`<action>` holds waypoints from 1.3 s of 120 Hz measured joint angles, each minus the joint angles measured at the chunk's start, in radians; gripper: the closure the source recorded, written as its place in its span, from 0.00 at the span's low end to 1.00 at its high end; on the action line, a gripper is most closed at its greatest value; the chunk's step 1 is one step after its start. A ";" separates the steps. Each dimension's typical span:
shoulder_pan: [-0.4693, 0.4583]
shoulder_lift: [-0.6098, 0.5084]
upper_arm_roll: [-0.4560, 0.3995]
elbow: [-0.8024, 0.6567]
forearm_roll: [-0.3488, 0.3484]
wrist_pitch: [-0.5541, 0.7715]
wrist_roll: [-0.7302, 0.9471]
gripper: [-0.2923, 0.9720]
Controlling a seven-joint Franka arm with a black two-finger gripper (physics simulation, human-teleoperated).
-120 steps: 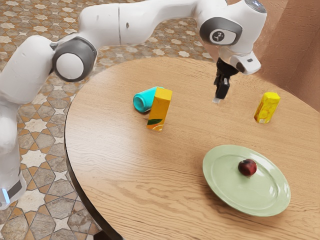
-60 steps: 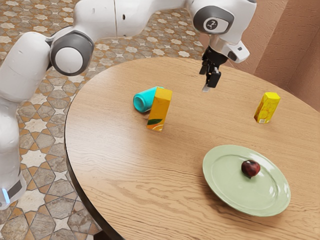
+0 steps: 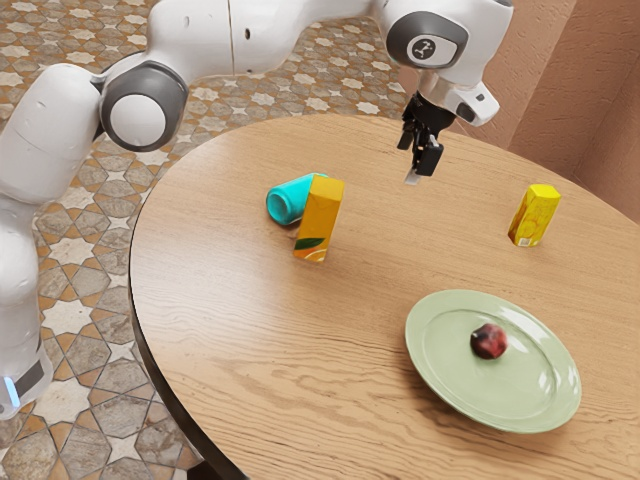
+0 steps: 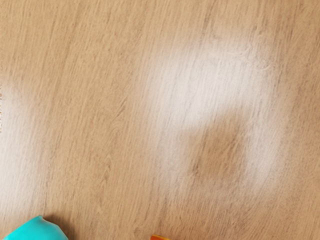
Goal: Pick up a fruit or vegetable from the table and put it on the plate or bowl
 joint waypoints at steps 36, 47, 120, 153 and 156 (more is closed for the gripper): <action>-0.002 0.000 -0.001 0.001 0.000 0.000 -0.012 0.23; -0.002 0.000 -0.001 0.001 0.000 0.000 -0.014 0.23; 0.007 -0.002 0.005 0.003 0.007 0.009 -0.028 0.23; 0.022 -0.030 0.009 0.002 0.011 0.008 -0.029 0.23; 0.022 -0.030 0.009 0.002 0.012 0.008 -0.029 0.23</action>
